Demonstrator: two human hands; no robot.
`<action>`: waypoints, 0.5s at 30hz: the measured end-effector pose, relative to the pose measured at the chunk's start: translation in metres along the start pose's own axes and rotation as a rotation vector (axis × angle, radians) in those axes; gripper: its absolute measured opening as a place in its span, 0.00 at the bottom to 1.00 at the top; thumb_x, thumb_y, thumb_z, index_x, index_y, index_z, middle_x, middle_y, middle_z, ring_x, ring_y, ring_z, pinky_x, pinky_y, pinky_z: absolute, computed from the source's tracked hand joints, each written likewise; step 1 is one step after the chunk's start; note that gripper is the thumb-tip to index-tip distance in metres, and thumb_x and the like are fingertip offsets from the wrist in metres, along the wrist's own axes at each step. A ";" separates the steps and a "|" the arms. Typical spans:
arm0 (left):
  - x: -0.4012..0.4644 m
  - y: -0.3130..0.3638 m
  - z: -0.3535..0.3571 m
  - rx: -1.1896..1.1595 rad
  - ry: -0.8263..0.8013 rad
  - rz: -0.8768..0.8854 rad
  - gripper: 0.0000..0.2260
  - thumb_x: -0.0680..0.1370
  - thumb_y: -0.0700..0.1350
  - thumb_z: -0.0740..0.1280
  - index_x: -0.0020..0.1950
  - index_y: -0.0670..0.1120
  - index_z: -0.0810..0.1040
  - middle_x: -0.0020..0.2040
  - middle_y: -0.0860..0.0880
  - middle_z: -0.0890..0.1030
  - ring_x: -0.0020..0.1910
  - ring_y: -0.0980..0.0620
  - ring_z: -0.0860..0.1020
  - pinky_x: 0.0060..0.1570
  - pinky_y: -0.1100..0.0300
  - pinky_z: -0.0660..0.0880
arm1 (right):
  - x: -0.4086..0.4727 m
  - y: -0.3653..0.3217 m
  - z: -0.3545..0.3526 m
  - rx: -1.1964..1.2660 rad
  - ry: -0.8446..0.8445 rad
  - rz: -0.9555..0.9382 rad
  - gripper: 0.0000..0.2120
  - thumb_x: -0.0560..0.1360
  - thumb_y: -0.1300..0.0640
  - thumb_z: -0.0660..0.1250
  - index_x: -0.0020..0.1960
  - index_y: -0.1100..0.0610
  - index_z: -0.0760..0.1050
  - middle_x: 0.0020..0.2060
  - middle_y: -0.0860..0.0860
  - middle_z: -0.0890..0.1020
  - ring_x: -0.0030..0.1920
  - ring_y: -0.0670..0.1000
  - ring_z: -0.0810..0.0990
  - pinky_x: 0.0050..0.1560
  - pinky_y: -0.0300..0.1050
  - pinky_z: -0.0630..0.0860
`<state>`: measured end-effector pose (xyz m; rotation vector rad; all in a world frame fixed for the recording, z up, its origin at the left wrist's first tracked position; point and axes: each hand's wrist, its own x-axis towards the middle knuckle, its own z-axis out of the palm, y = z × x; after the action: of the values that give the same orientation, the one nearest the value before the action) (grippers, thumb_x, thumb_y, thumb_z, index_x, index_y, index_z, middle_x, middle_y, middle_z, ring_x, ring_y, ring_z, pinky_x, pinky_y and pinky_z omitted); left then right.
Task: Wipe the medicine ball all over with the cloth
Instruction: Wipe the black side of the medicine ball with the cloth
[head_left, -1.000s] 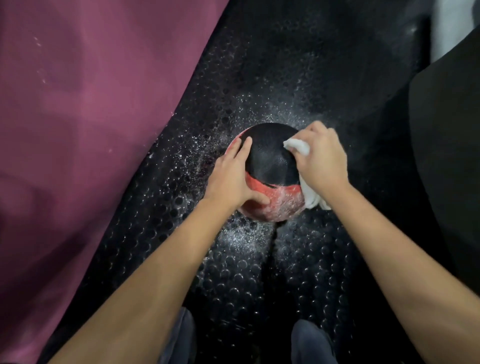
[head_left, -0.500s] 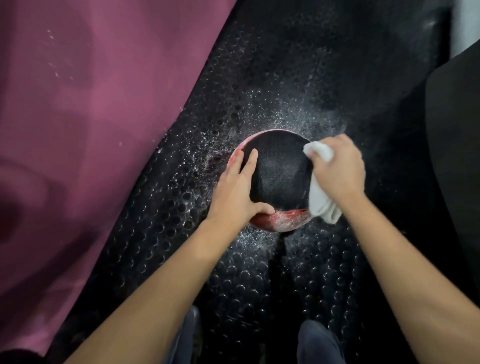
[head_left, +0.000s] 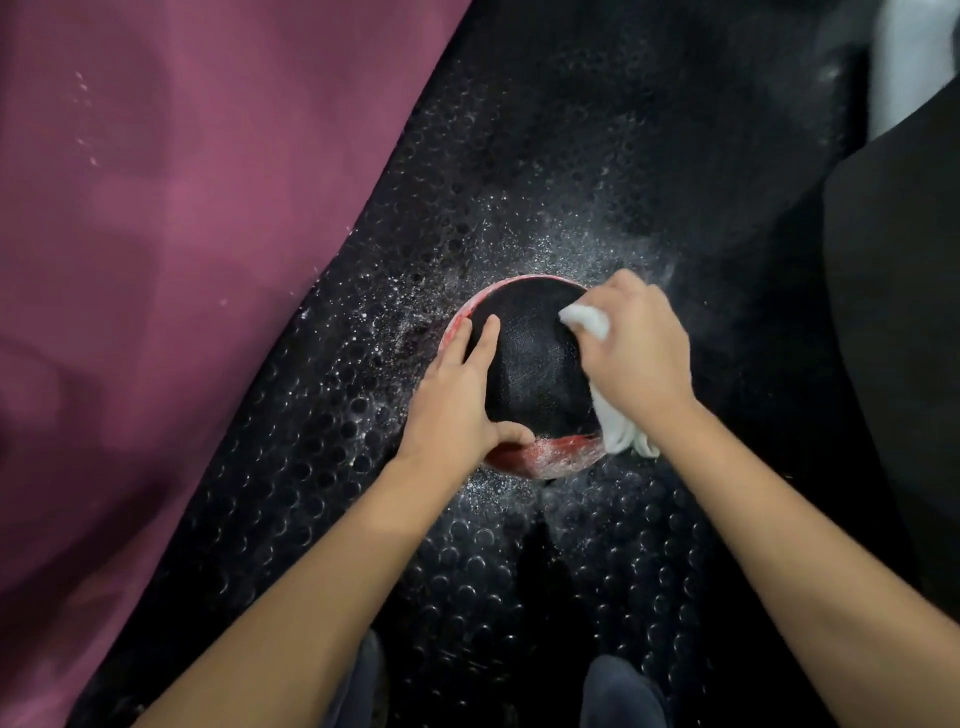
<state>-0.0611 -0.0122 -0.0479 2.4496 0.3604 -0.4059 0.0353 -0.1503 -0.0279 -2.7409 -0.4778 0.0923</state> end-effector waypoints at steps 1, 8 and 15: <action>-0.001 -0.001 0.000 -0.002 -0.002 -0.001 0.54 0.66 0.57 0.78 0.80 0.53 0.44 0.80 0.49 0.46 0.78 0.47 0.54 0.73 0.52 0.58 | -0.003 -0.001 -0.001 -0.007 -0.015 -0.048 0.07 0.77 0.57 0.63 0.47 0.54 0.81 0.47 0.51 0.75 0.49 0.55 0.73 0.40 0.46 0.66; 0.002 0.008 0.006 0.071 0.003 0.030 0.54 0.67 0.59 0.76 0.80 0.52 0.42 0.80 0.48 0.44 0.78 0.46 0.51 0.72 0.51 0.60 | 0.022 0.003 -0.005 -0.080 -0.046 0.075 0.07 0.76 0.58 0.63 0.47 0.54 0.80 0.48 0.52 0.75 0.52 0.57 0.73 0.41 0.47 0.66; -0.005 0.010 0.010 0.110 0.005 0.036 0.53 0.69 0.60 0.74 0.79 0.52 0.39 0.80 0.49 0.41 0.79 0.48 0.50 0.70 0.50 0.64 | 0.042 0.013 -0.010 -0.043 -0.093 0.170 0.07 0.73 0.60 0.63 0.39 0.52 0.78 0.41 0.51 0.77 0.50 0.57 0.77 0.37 0.44 0.66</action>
<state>-0.0644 -0.0266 -0.0481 2.5607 0.3035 -0.4144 0.0797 -0.1510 -0.0232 -2.8246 -0.2730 0.2558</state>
